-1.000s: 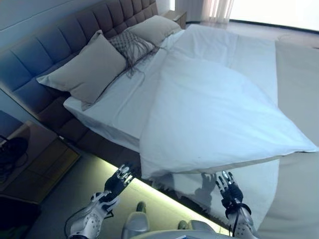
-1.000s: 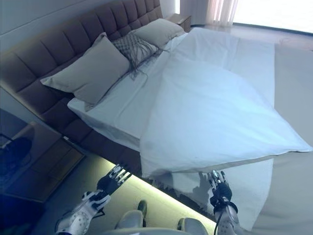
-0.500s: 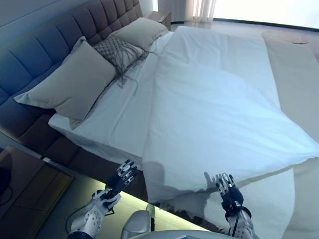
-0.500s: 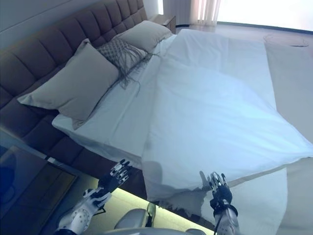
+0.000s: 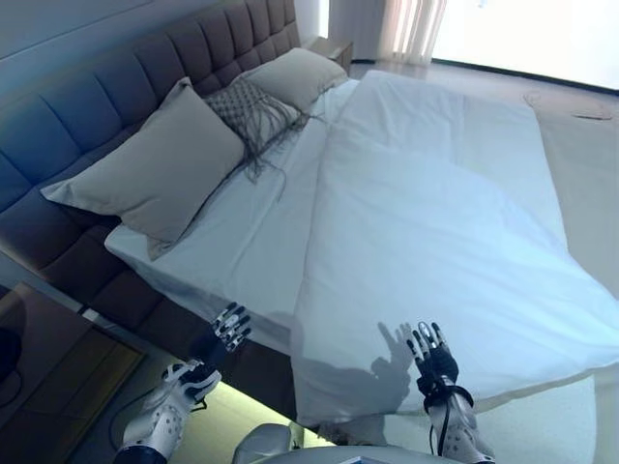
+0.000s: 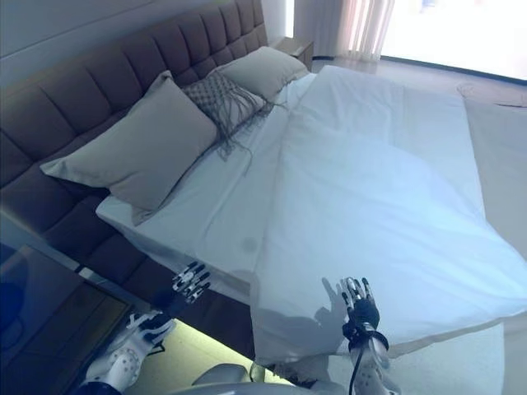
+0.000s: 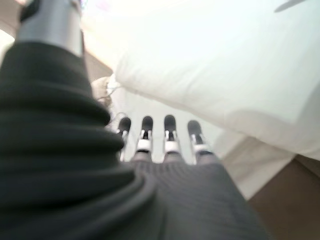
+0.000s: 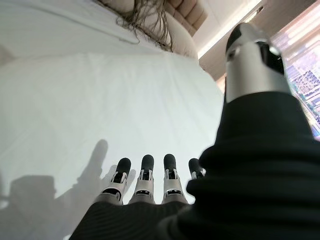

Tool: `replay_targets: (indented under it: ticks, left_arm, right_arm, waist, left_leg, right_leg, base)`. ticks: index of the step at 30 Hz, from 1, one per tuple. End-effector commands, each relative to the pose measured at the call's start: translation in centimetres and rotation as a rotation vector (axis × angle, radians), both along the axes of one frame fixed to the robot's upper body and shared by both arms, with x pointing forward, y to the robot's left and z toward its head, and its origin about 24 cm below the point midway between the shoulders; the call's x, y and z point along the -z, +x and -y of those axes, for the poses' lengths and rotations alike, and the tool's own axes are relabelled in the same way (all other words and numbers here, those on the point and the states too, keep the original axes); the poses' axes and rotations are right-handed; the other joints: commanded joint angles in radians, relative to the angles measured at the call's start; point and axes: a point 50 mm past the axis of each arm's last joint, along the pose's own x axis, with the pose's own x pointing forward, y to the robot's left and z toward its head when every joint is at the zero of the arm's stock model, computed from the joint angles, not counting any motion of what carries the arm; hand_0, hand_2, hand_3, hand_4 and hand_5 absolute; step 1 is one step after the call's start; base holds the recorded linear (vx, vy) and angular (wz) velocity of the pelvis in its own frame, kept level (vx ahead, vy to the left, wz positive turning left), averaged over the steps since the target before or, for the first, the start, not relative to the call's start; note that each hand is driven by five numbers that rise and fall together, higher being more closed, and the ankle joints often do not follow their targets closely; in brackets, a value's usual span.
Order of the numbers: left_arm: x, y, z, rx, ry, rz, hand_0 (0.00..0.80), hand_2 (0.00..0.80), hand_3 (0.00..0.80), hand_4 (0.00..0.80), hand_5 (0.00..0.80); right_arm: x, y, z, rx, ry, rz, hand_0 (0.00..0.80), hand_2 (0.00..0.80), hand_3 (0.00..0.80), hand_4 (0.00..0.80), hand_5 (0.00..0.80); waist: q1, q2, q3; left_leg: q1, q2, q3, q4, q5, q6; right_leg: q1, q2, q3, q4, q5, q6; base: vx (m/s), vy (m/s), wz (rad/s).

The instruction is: Make the bed neatly

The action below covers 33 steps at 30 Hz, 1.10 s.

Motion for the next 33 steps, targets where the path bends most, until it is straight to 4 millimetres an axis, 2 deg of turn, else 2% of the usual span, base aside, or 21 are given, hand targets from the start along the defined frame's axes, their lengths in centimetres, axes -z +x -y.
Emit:
replay_targets:
  ticks: [1,3,4,5,6,7,9,11,14,18,20,22,23,24,26,28,29,30,31,32,33]
  left_arm:
    - [-2.2,0.7,-0.3,-0.047,-0.025,0.131,0.000,0.000,0.000,0.000,0.000]
    - [-2.3,0.6,-0.1,-0.029,-0.018,0.140,0.000,0.000,0.000,0.000,0.000]
    - [-2.5,0.8,0.0,-0.011,-0.020,0.147,0.000,0.000,0.000,0.000,0.000]
    - [-2.6,1.2,0.3,0.020,-0.016,0.157,0.000,0.000,0.000,0.000,0.000]
    - [-2.6,1.4,0.5,0.036,-0.009,0.160,0.000,0.000,0.000,0.000,0.000]
    - [-2.6,1.6,0.6,0.037,-0.006,0.159,0.000,0.000,0.000,0.000,0.000]
    - [-2.5,1.7,0.5,0.032,-0.011,0.153,0.000,0.000,0.000,0.000,0.000]
    - [-2.5,1.6,0.4,0.035,-0.003,0.145,0.000,0.000,0.000,0.000,0.000]
    - [-2.3,1.6,0.0,0.032,0.012,0.143,0.000,0.000,0.000,0.000,0.000]
    - [-2.9,2.4,0.0,0.028,0.024,0.162,0.000,0.000,0.000,0.000,0.000]
    - [-2.9,2.3,0.0,-0.002,0.010,0.161,0.000,0.000,0.000,0.000,0.000]
    - [-2.7,1.3,-0.4,-0.049,-0.022,0.157,0.000,0.000,0.000,0.000,0.000]
    - [-2.4,0.6,-0.6,-0.068,-0.019,0.156,0.000,0.000,0.000,0.000,0.000]
    - [-2.1,-0.2,-0.9,-0.085,-0.018,0.150,0.000,0.000,0.000,0.000,0.000]
    - [-1.8,-0.6,-1.0,-0.098,-0.030,0.125,0.000,0.000,0.000,0.000,0.000]
    - [-2.0,0.3,-0.7,-0.056,-0.039,0.140,0.000,0.000,0.000,0.000,0.000]
    - [-2.2,0.8,-0.2,-0.016,-0.021,0.145,0.000,0.000,0.000,0.000,0.000]
    - [-2.2,0.9,-0.1,-0.003,-0.011,0.148,0.000,0.000,0.000,0.000,0.000]
    - [-2.4,1.1,0.0,0.025,0.008,0.156,0.000,0.000,0.000,0.000,0.000]
    - [-2.4,1.0,0.0,0.023,0.014,0.155,0.000,0.000,0.000,0.000,0.000]
    - [-2.4,0.8,-0.2,0.008,0.024,0.149,0.000,0.000,0.000,0.000,0.000]
  right_arm:
    - [-1.4,0.8,1.7,-0.024,-0.065,0.048,0.000,0.000,0.000,0.000,0.000]
    - [-1.5,0.6,2.1,-0.009,-0.064,0.044,0.000,0.000,0.000,0.000,0.000]
    - [-1.6,0.5,2.4,0.007,-0.064,0.049,0.000,0.000,0.000,0.000,0.000]
    - [-1.7,0.6,3.0,0.034,-0.070,0.064,0.000,0.000,0.000,0.000,0.000]
    - [-1.8,0.7,3.2,0.053,-0.072,0.071,0.000,0.000,0.000,0.000,0.000]
    - [-1.8,0.8,3.4,0.070,-0.069,0.072,0.000,0.000,0.000,0.000,0.000]
    - [-1.7,0.8,3.7,0.118,-0.047,0.051,0.000,0.000,0.000,0.000,0.000]
    - [-1.3,0.2,4.0,0.158,-0.046,0.028,0.000,0.000,0.000,0.000,0.000]
    - [-0.8,-0.6,3.9,0.163,-0.037,0.013,0.000,0.000,0.000,0.000,0.000]
    - [-0.4,-0.9,3.4,0.130,-0.028,0.006,0.000,0.000,0.000,0.000,0.000]
    - [-0.3,-0.5,3.0,0.108,-0.026,-0.014,0.000,0.000,0.000,0.000,0.000]
    - [-0.5,0.3,2.9,0.065,-0.033,-0.025,0.000,0.000,0.000,0.000,0.000]
    - [-0.7,0.7,2.8,0.039,-0.041,-0.025,0.000,0.000,0.000,0.000,0.000]
    - [-1.0,1.2,2.9,0.018,-0.050,-0.017,0.000,0.000,0.000,0.000,0.000]
    - [-1.4,1.4,3.4,0.025,-0.064,-0.003,0.000,0.000,0.000,0.000,0.000]
    - [-1.9,1.4,4.2,0.070,-0.071,0.027,0.000,0.000,0.000,0.000,0.000]
    - [-1.8,1.1,4.6,0.109,-0.071,0.026,0.000,0.000,0.000,0.000,0.000]
    - [-1.7,1.0,4.8,0.123,-0.071,0.027,0.000,0.000,0.000,0.000,0.000]
    - [-1.6,0.8,4.8,0.143,-0.076,0.028,0.000,0.000,0.000,0.000,0.000]
    - [-1.7,0.7,4.7,0.144,-0.082,0.026,0.000,0.000,0.000,0.000,0.000]
    - [-1.9,0.7,4.6,0.141,-0.081,0.026,0.000,0.000,0.000,0.000,0.000]
  waist:
    - [0.005,0.013,0.008]
    - [0.021,0.006,0.015]
    - [0.022,0.003,0.020]
    - [0.018,-0.003,0.028]
    - [0.015,-0.008,0.031]
    - [0.011,-0.007,0.031]
    - [0.000,-0.009,0.024]
    - [-0.011,-0.009,0.013]
    - [-0.040,0.004,0.005]
    - [-0.050,0.011,0.004]
    - [-0.037,0.002,0.007]
    - [-0.005,-0.005,0.026]
    - [0.017,-0.006,0.037]
    - [0.029,-0.006,0.039]
    - [0.028,0.003,0.046]
    - [0.021,0.005,0.057]
    - [0.017,0.004,0.056]
    - [0.015,0.002,0.055]
    - [0.008,0.001,0.055]
    - [0.000,0.011,0.059]
    - [-0.009,0.018,0.061]
  left_leg:
    - [-0.085,0.003,-0.042,0.013,0.071,-0.018]
    - [-0.126,0.019,-0.021,0.024,0.087,-0.038]
    - [-0.145,0.034,0.013,0.040,0.089,-0.048]
    - [-0.172,0.063,0.070,0.082,0.080,-0.063]
    - [-0.182,0.077,0.097,0.111,0.064,-0.069]
    - [-0.186,0.082,0.104,0.119,0.057,-0.071]
    - [-0.169,0.078,0.111,0.119,0.032,-0.054]
    - [-0.129,0.061,0.117,0.099,0.015,-0.025]
    - [-0.068,0.053,0.134,0.079,-0.010,0.000]
    - [-0.045,0.051,0.132,0.068,-0.017,0.001]
    - [-0.052,0.050,0.113,0.084,-0.019,-0.012]
    - [-0.083,0.071,0.019,0.150,0.015,-0.055]
    - [-0.089,0.084,-0.060,0.164,0.031,-0.075]
    - [-0.081,0.093,-0.077,0.130,0.019,-0.079]
    - [-0.077,0.120,-0.029,0.101,0.040,-0.091]
    - [-0.124,0.141,0.029,0.112,0.049,-0.105]
    - [-0.136,0.142,0.058,0.115,0.038,-0.098]
    - [-0.136,0.136,0.063,0.113,0.034,-0.092]
    - [-0.120,0.117,0.063,0.105,0.020,-0.072]
    - [-0.097,0.105,0.062,0.103,0.006,-0.051]
    - [-0.076,0.097,0.068,0.108,-0.011,-0.035]
  right_leg:
    - [0.067,0.064,-0.033,-0.102,0.154,0.002]
    - [0.100,0.070,-0.054,-0.149,0.134,0.005]
    - [0.116,0.067,-0.074,-0.164,0.124,0.002]
    - [0.133,0.056,-0.101,-0.178,0.113,0.000]
    - [0.140,0.042,-0.118,-0.179,0.108,0.001]
    - [0.145,0.035,-0.118,-0.168,0.100,0.004]
    - [0.144,0.017,-0.109,-0.123,0.102,0.016]
    - [0.123,-0.013,-0.097,-0.033,0.152,0.028]
    - [0.066,-0.034,-0.079,0.080,0.200,0.024]
    - [0.056,-0.027,-0.080,0.048,0.177,0.009]
    - [0.068,-0.016,-0.103,-0.013,0.151,0.005]
    - [0.088,-0.008,-0.086,-0.084,0.131,-0.002]
    - [0.097,0.003,-0.066,-0.116,0.113,-0.001]
    - [0.097,0.005,-0.060,-0.138,0.112,0.005]
    - [0.106,0.005,-0.071,-0.148,0.110,0.012]
    - [0.122,-0.018,-0.094,-0.147,0.105,0.022]
    - [0.129,-0.038,-0.110,-0.126,0.102,0.029]
    - [0.127,-0.048,-0.112,-0.110,0.107,0.034]
    - [0.093,-0.070,-0.111,-0.034,0.136,0.047]
    - [0.035,-0.090,-0.108,0.101,0.167,0.047]
    - [-0.015,-0.107,-0.100,0.185,0.174,0.035]
  base:
    - [0.017,-0.069,-0.07]
    - [-0.054,-0.054,0.11]
    - [-0.094,-0.039,0.24]
    - [-0.083,-0.016,0.43]
    - [-0.040,0.016,0.68]
    - [0.026,0.059,0.76]
    - [0.117,0.137,0.33]
    - [0.161,0.181,0.12]
    - [0.126,0.137,-0.08]
    - [0.034,0.013,0.01]
    - [-0.014,-0.056,-0.02]
    - [-0.005,-0.047,-0.19]
    - [0.001,0.007,-0.45]
    - [-0.002,0.039,-0.69]
    - [-0.069,0.102,-1.31]
    - [-0.111,0.146,-0.47]
    - [-0.037,0.133,0.50]
    - [0.032,0.177,0.72]
    - [0.075,0.233,0.68]
    - [0.100,0.285,0.48]
    - [0.073,0.225,0.27]
